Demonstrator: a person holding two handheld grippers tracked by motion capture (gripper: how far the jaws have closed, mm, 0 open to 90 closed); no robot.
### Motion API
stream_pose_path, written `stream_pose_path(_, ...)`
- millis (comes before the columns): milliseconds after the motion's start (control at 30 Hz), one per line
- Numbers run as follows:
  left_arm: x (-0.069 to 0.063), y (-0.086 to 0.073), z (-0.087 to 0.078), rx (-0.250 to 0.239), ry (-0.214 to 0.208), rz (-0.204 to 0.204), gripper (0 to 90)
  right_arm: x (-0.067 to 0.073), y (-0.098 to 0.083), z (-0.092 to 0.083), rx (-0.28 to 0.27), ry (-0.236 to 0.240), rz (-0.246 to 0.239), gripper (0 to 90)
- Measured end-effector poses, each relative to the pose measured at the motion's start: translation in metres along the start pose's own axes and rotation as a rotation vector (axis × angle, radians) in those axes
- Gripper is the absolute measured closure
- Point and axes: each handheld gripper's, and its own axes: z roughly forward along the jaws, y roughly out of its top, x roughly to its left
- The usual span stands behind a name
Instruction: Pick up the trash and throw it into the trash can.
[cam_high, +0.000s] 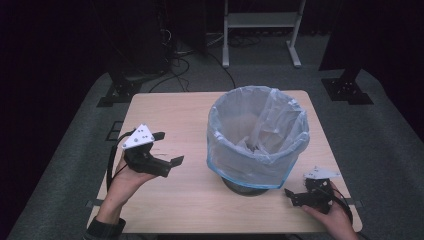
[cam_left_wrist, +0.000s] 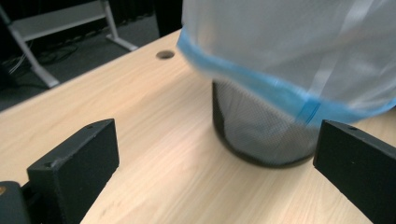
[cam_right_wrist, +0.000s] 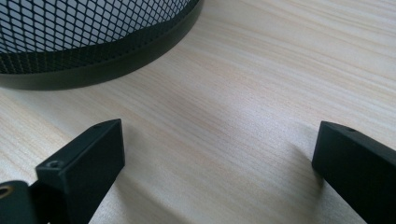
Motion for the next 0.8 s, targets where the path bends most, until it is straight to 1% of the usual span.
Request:
stream_pose_path(67, 0.001, -0.009, 0.000, 0.013, 0.016, -0.012, 0.0, 0.000, 0.000, 0.000, -0.001, 0.000, 0.000, 1.0)
stream_pose_path(133, 0.002, -0.015, 0.000, 0.028, 0.030, -0.015, 0.0, 0.000, 0.000, 0.000, -0.001, 0.000, 0.000, 0.9)
stream_pose_path(167, 0.002, -0.015, 0.000, 0.028, 0.030, -0.015, 0.0, 0.000, 0.000, 0.000, -0.001, 0.000, 0.000, 0.9)
stream_pose_path(200, 0.003, -0.023, -0.001, 0.045, 0.044, -0.022, 0.0, 0.000, 0.000, 0.000, -0.001, 0.000, 0.000, 0.9)
stream_pose_path(233, 0.003, -0.023, -0.001, 0.045, 0.044, -0.022, 0.0, 0.000, 0.000, 0.000, -0.001, 0.000, 0.000, 0.9)
stream_pose_path(300, 0.003, -0.030, -0.001, 0.063, 0.058, -0.026, 0.0, 0.000, 0.000, 0.000, -0.001, 0.000, 0.000, 0.9)
stream_pose_path(333, 0.003, -0.038, 0.000, 0.084, 0.079, -0.025, 0.0, 0.000, 0.000, 0.000, -0.001, 0.000, 0.000, 0.9)
stream_pose_path(367, 0.003, -0.038, 0.000, 0.084, 0.079, -0.025, 0.0, 0.000, 0.000, 0.000, -0.001, 0.000, 0.000, 0.9)
stream_pose_path(400, 0.004, -0.042, 0.000, 0.096, 0.088, -0.025, 0.0, 0.000, 0.000, 0.000, -0.001, -0.001, 0.000, 0.9)
stream_pose_path(433, 0.005, -0.050, 0.001, 0.112, 0.094, -0.037, 0.0, 0.000, 0.000, 0.000, -0.001, 0.000, 0.000, 1.0)
stream_pose_path(467, 0.006, -0.055, 0.001, 0.124, 0.106, -0.041, 0.0, 0.000, 0.000, 0.000, 0.000, 0.000, 0.000, 1.0)
stream_pose_path(500, 0.006, -0.055, 0.001, 0.124, 0.106, -0.041, 0.0, 0.000, 0.000, 0.000, 0.000, 0.000, 0.000, 1.0)
stream_pose_path(533, 0.007, -0.062, 0.003, 0.150, 0.121, -0.036, 0.0, 0.000, 0.000, 0.000, -0.001, 0.000, 0.000, 0.9)
stream_pose_path(567, 0.007, -0.062, 0.003, 0.150, 0.121, -0.036, 0.0, 0.000, 0.000, 0.000, -0.001, 0.000, 0.000, 0.9)
stream_pose_path(600, 0.008, -0.070, 0.005, 0.169, 0.131, -0.039, 0.0, 0.000, 0.000, 0.000, -0.001, 0.000, 0.000, 0.9)
stream_pose_path(633, 0.008, -0.070, 0.005, 0.169, 0.131, -0.039, 0.0, 0.000, 0.000, 0.000, -0.001, 0.000, 0.000, 0.9)
stream_pose_path(667, 0.011, -0.079, 0.008, 0.204, 0.134, -0.047, 0.0, 0.000, 0.000, 0.000, -0.001, 0.000, 0.000, 1.0)
stream_pose_path(700, 0.012, -0.084, 0.010, 0.216, 0.133, -0.053, 0.0, 0.000, 0.000, 0.000, -0.001, 0.000, 0.000, 1.0)
stream_pose_path(733, 0.012, -0.087, 0.011, 0.225, 0.135, -0.056, 0.0, 0.001, 0.000, -0.001, 0.000, -0.001, 0.002, 0.9)
stream_pose_path(767, 0.012, -0.087, 0.011, 0.225, 0.135, -0.056, 0.0, 0.001, 0.000, -0.001, 0.000, -0.001, 0.002, 0.9)
stream_pose_path(800, 0.014, -0.097, 0.015, 0.255, 0.136, -0.064, 0.0, 0.001, -0.001, -0.001, 0.000, -0.001, 0.001, 1.0)
